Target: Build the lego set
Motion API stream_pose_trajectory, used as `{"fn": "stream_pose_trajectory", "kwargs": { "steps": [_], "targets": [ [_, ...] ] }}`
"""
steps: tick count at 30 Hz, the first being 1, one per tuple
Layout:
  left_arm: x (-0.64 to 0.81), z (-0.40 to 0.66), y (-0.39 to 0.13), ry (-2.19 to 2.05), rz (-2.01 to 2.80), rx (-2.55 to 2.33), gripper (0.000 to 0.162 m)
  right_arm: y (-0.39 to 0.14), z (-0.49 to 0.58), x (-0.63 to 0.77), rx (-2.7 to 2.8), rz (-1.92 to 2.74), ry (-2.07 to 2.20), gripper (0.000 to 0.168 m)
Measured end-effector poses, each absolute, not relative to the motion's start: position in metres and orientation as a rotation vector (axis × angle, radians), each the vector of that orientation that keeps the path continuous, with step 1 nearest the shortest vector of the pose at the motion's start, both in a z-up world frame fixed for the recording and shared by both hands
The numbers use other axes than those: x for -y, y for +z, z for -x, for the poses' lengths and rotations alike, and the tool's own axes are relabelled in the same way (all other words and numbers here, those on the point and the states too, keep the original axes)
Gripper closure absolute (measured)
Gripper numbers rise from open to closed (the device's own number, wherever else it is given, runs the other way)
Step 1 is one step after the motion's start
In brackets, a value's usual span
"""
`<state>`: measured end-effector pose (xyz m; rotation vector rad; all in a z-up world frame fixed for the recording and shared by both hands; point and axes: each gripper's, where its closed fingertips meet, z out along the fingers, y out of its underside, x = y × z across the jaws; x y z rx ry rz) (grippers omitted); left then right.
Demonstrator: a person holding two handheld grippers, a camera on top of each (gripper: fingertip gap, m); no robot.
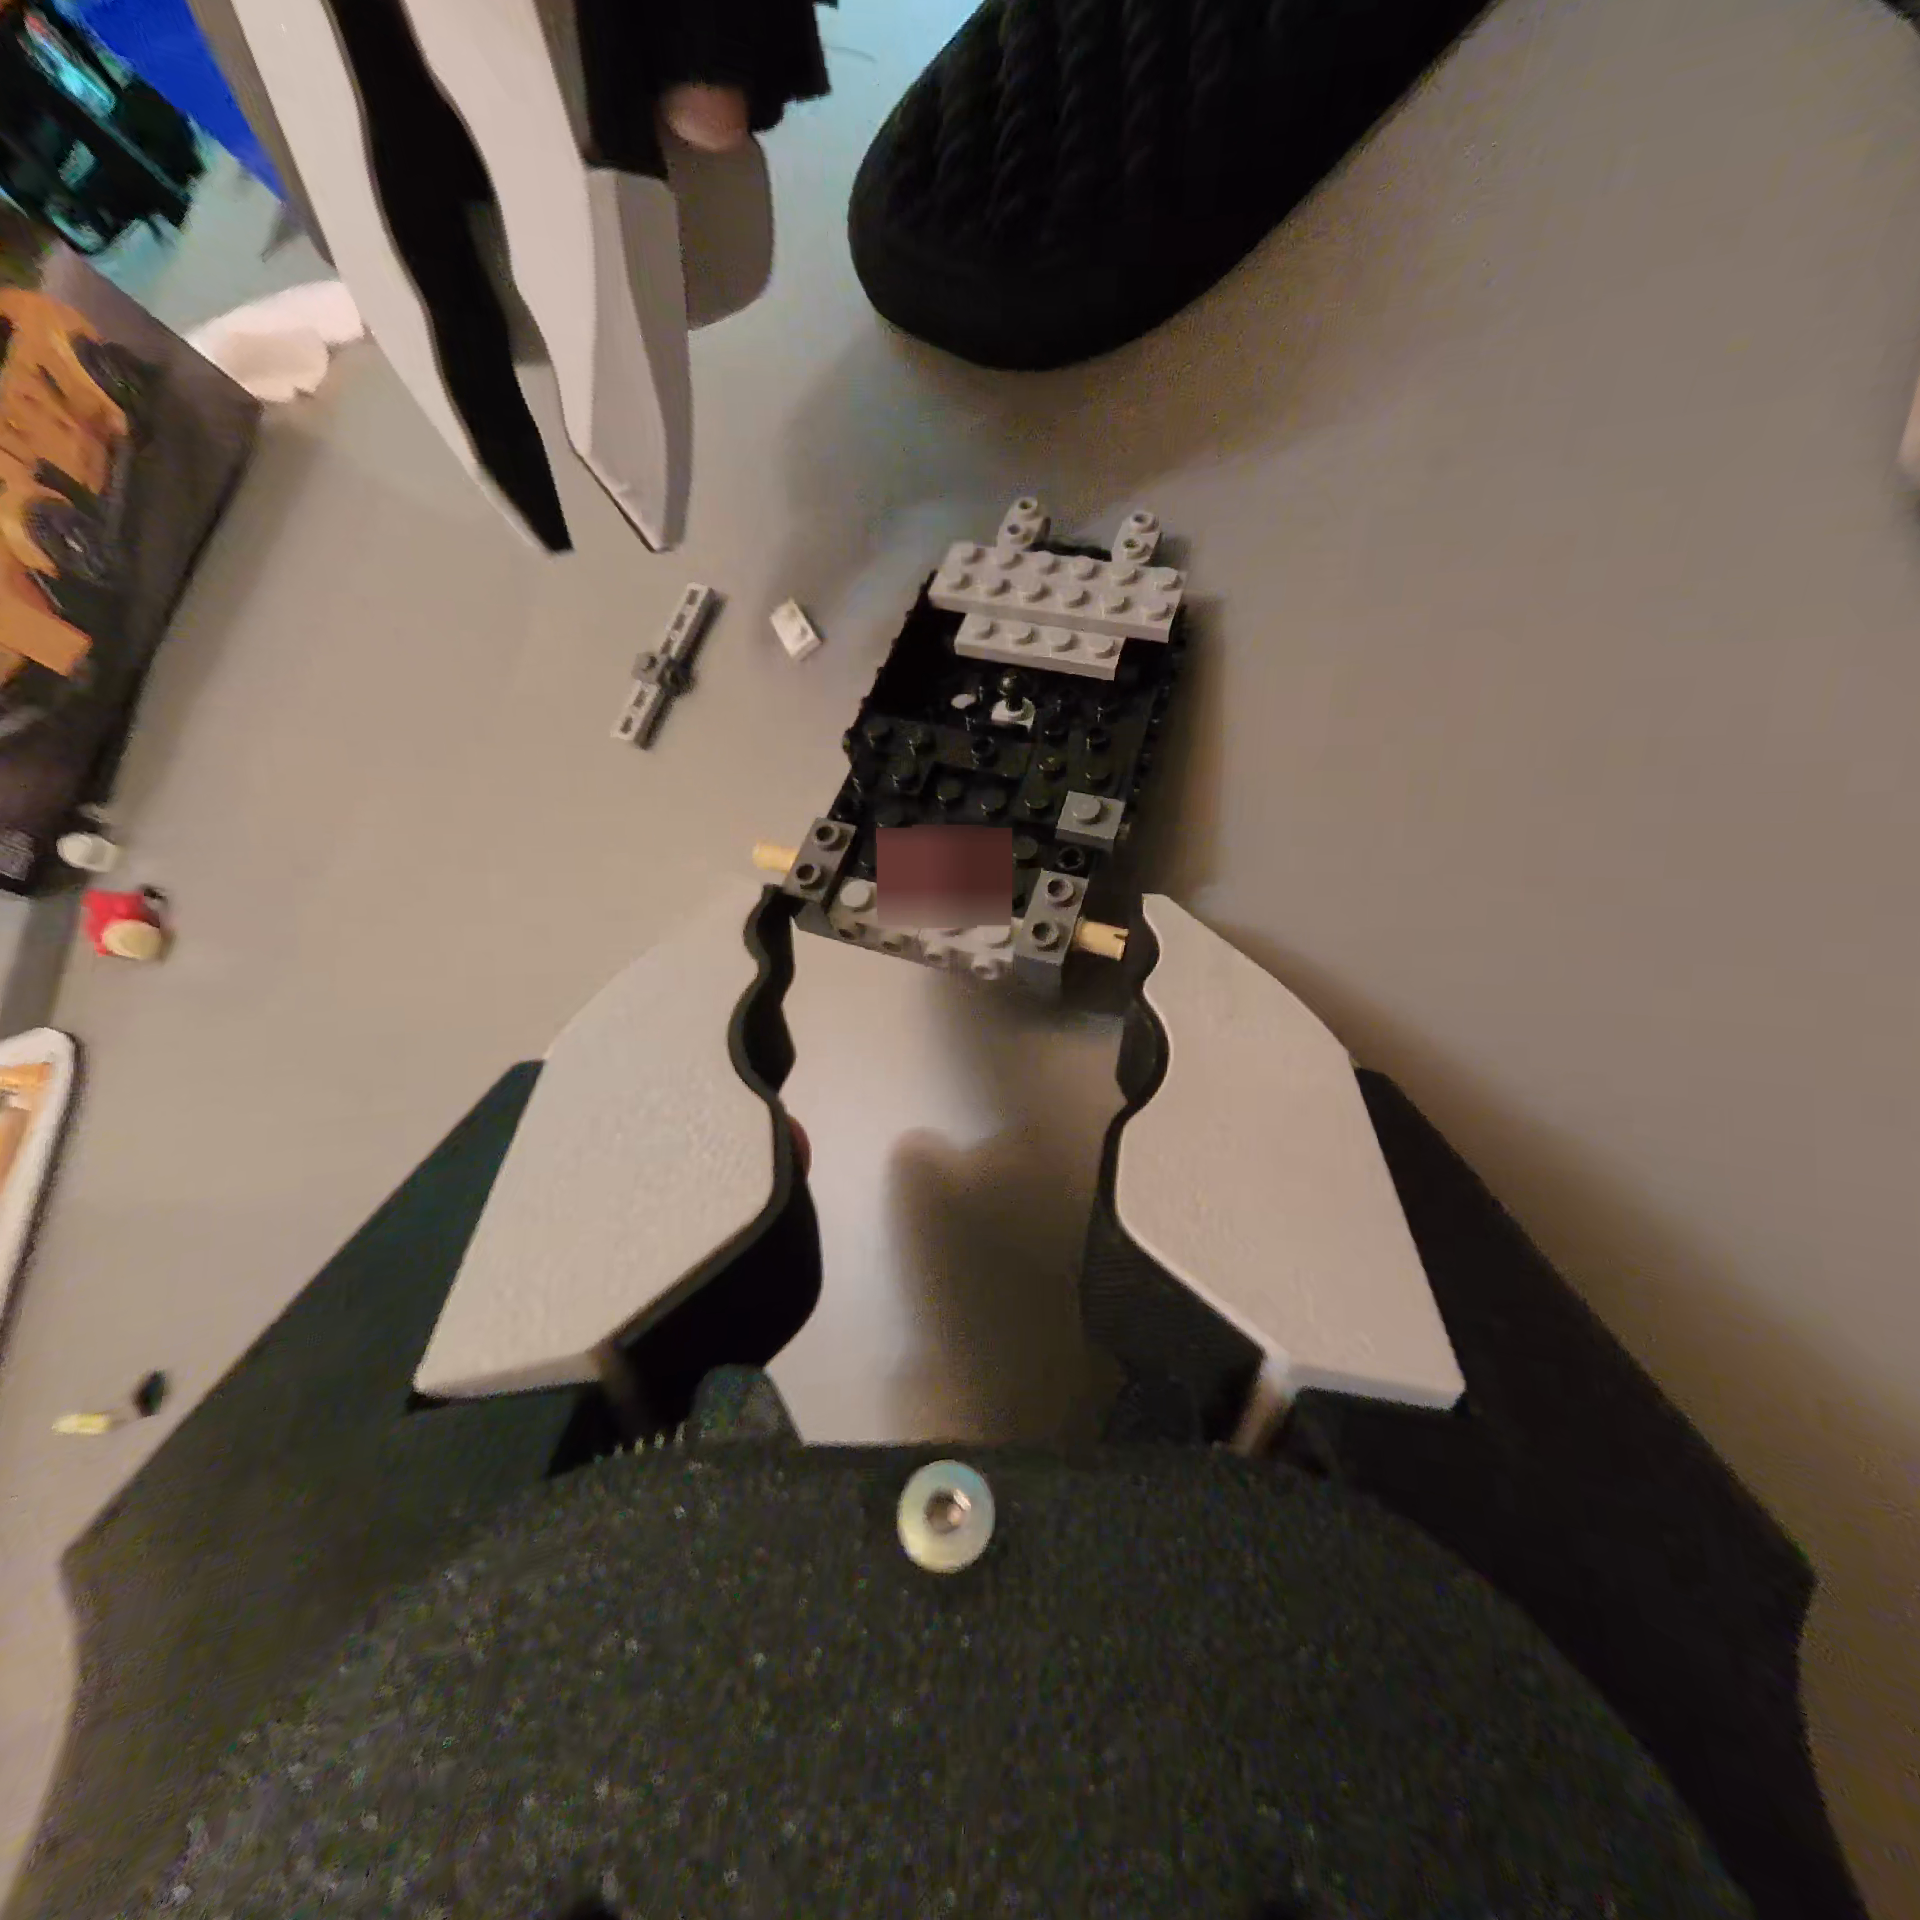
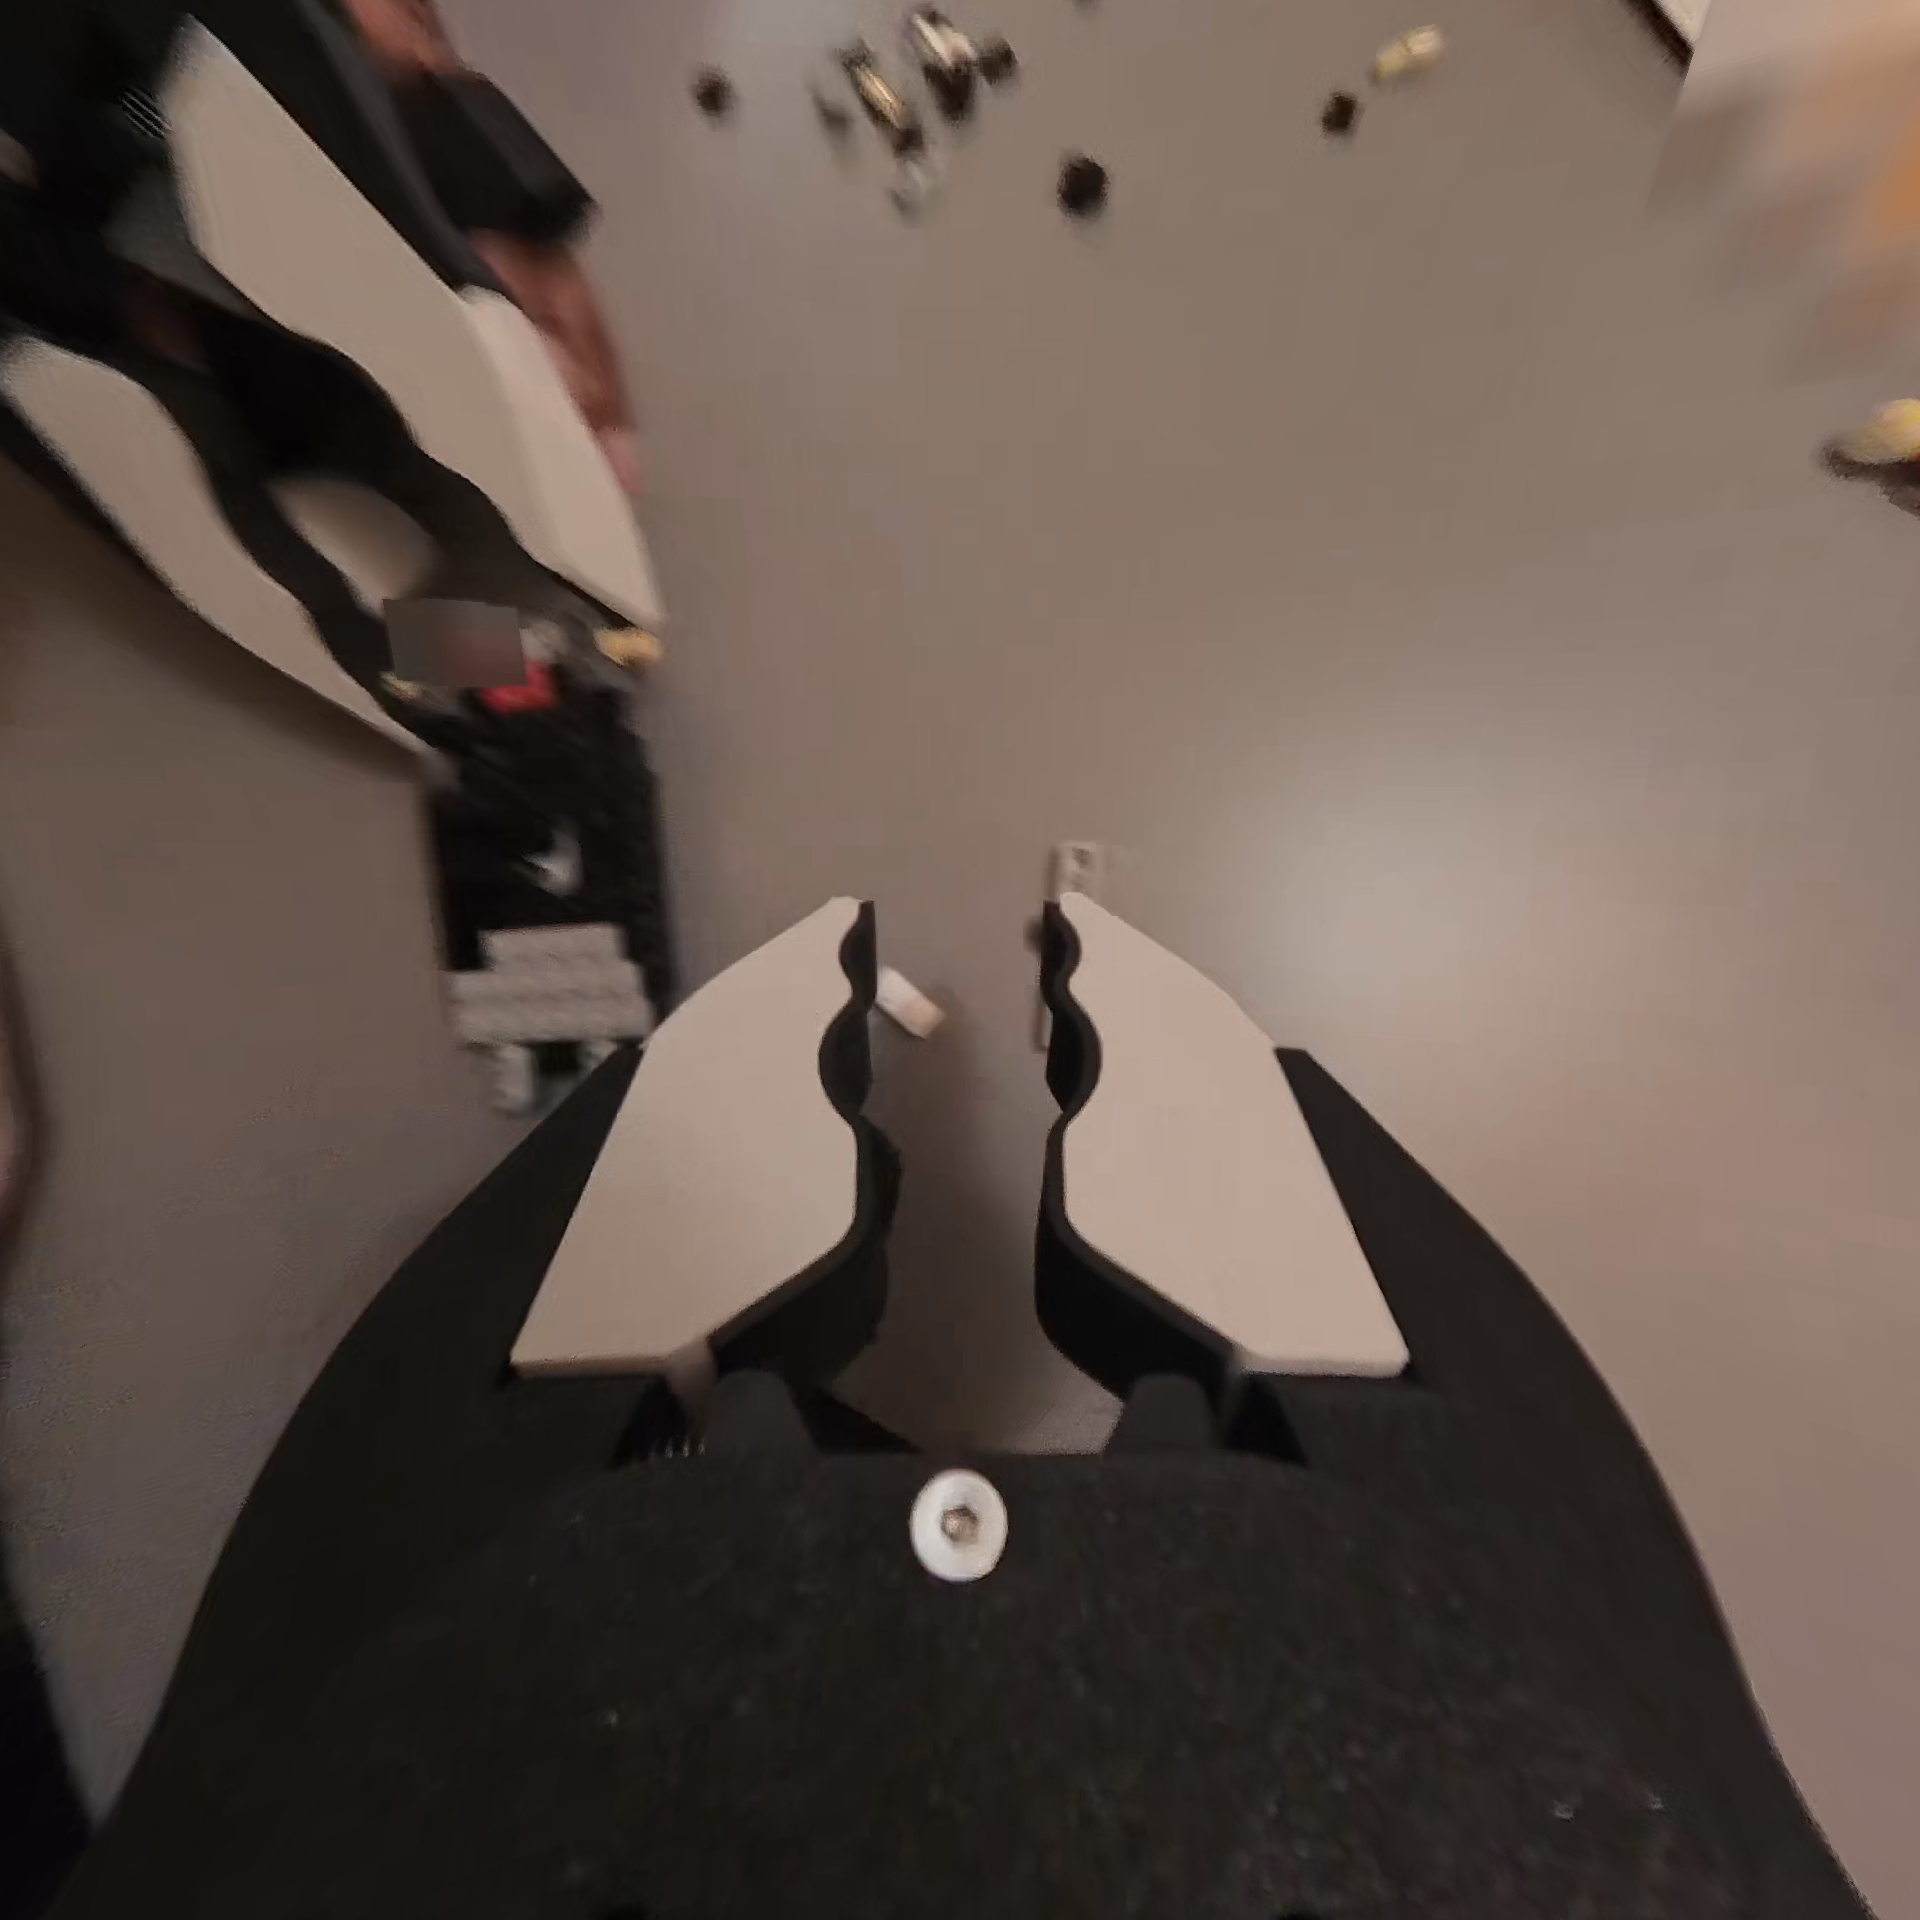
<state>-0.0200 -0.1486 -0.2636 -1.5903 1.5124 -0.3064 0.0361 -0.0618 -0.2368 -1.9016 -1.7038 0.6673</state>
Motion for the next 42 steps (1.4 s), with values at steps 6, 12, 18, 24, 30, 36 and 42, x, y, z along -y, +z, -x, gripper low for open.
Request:
{"fn": "stream_pose_trajectory", "kwargs": {
  "steps": [6, 12, 18, 24, 30, 36, 42],
  "targets": [
    [0.152, 0.022, -0.268, -0.399, 1.700, -1.471, 0.101, -0.260, -0.043, 0.041, 1.772, 1.857, 0.468, 0.146],
    [0.152, 0.022, -0.267, -0.411, 1.705, -1.461, 0.101, -0.274, -0.036, 0.037, 1.758, 1.887, 0.441, 0.150],
    [0.152, 0.023, -0.267, -0.414, 1.702, -1.458, 0.101, -0.274, -0.033, 0.037, 1.753, 1.871, 0.447, 0.158],
    [0.153, 0.023, -0.267, -0.411, 1.697, -1.459, 0.101, -0.267, -0.032, 0.042, 1.751, 1.846, 0.514, 0.158],
    [0.152, 0.024, -0.266, -0.393, 1.672, -1.460, 0.101, -0.234, -0.013, 0.086, 1.744, 1.729, 0.931, 0.158],
    [0.152, 0.023, -0.264, -0.339, 1.612, -1.487, 0.101, -0.225, 0.002, 0.117, 1.701, 1.790, 1.339, 0.158],
    [0.152, 0.023, -0.263, -0.314, 1.577, -1.503, 0.101, -0.228, 0.008, 0.126, 1.723, 1.843, 1.493, 0.158]
  ]
}}
